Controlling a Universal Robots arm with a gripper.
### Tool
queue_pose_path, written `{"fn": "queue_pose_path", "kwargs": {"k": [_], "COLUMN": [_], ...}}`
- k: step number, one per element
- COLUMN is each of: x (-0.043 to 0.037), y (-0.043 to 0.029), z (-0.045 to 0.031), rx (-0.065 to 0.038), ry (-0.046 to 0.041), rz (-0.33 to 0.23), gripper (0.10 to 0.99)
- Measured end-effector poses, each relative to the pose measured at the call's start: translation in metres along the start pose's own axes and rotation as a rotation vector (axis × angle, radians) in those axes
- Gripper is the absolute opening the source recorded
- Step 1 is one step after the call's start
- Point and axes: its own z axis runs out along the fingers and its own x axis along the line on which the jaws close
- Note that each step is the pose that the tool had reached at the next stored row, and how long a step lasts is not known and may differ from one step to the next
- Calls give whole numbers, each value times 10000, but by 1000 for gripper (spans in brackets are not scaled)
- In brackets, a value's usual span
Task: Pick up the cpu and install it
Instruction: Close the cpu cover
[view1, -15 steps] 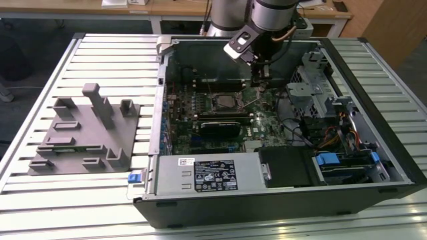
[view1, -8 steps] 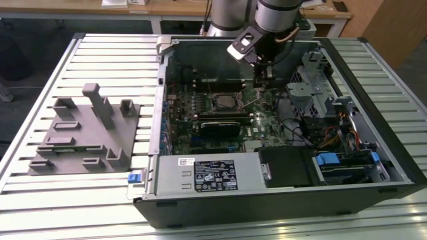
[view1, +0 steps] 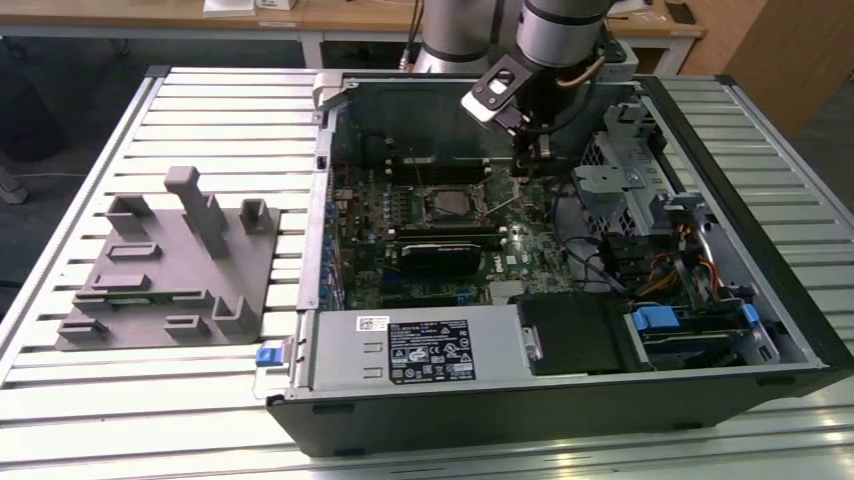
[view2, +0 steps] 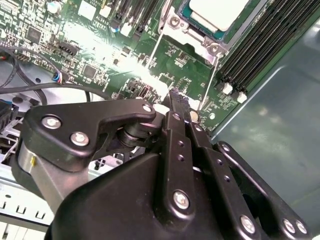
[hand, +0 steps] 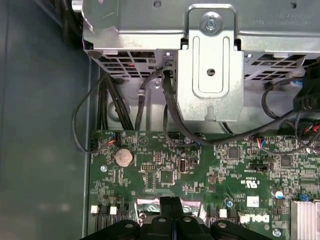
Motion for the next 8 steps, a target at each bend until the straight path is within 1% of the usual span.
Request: {"fn": "queue_pose_path", "kwargs": {"k": [8], "x": [14], "y": [94], "z": [23], "rx": [0], "ry": [1], "rz": [0], "gripper": [106]}}
